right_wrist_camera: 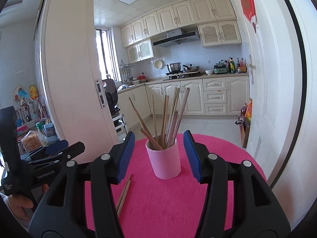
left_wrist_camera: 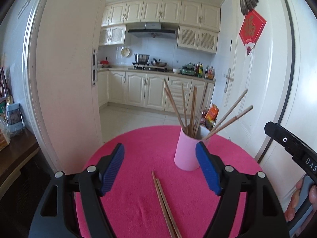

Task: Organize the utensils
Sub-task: 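Move both open tools back over the remaining chopsticks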

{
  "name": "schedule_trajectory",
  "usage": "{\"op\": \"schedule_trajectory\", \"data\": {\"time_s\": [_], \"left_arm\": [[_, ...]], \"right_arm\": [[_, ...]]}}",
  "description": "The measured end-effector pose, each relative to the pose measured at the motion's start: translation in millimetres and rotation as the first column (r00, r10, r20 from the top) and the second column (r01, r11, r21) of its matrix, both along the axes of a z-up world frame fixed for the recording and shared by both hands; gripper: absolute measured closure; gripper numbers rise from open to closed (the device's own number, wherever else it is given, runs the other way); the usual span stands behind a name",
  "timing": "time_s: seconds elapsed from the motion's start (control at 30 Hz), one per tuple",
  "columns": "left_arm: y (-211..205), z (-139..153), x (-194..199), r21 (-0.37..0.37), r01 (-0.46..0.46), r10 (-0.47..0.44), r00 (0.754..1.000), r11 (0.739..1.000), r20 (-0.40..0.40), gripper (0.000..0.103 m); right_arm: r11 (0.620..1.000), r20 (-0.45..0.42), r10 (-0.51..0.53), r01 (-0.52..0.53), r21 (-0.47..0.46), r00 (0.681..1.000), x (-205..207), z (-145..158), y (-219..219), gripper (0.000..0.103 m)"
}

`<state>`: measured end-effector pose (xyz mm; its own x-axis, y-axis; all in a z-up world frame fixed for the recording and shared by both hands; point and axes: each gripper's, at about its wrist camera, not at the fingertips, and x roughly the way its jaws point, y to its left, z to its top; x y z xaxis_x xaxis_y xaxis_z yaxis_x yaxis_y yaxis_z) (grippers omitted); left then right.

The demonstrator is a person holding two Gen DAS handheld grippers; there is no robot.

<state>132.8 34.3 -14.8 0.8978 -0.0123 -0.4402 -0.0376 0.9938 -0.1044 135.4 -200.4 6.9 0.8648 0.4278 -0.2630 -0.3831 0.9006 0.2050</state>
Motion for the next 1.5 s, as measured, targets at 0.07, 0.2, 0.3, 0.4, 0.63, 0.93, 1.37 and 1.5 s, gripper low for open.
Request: {"op": "schedule_trajectory", "data": {"time_s": [0.07,0.2,0.3,0.4,0.63,0.93,1.37,1.5], "left_arm": [[5.9,-15.8,6.9,-0.023,0.002,-0.004,0.996,1.0,-0.086,0.03],[15.6,-53.6,22.2,-0.05,-0.007,-0.007,0.962,0.999,-0.274,0.03],[18.3,-81.0,36.0,-0.044,-0.022,0.003,0.917,0.999,-0.4,0.03],[23.1,-101.0,43.7,-0.053,-0.039,0.01,0.883,0.998,-0.469,0.03],[17.1,-122.0,59.7,-0.016,-0.038,0.023,0.836,0.999,-0.548,0.03],[2.8,-127.7,71.1,0.047,-0.013,0.037,0.816,0.999,-0.577,0.03],[2.4,-126.1,74.6,0.069,-0.006,0.047,0.794,0.998,-0.606,0.03],[-1.3,-127.9,75.5,0.078,0.007,0.043,0.783,0.997,-0.62,0.03]], "right_arm": [[1.0,-0.038,0.009,-0.009,-0.013,0.999,1.2,-10.8,4.6,0.051],[0.998,-0.131,0.029,-0.036,-0.048,0.991,9.1,-33.3,15.2,0.05],[0.996,-0.203,0.042,-0.057,-0.065,0.978,14.8,-51.4,21.5,0.05],[0.994,-0.259,0.05,-0.073,-0.081,0.964,20.9,-67.6,26.9,0.05],[0.992,-0.349,0.061,-0.096,-0.083,0.935,30.4,-90.6,31.7,0.05],[0.992,-0.387,0.068,-0.104,-0.072,0.919,37.3,-96.9,25.7,0.048],[0.992,-0.407,0.07,-0.107,-0.068,0.911,40.7,-100.5,22.0,0.048],[0.992,-0.412,0.072,-0.109,-0.068,0.908,41.3,-101.3,22.3,0.048]]}}
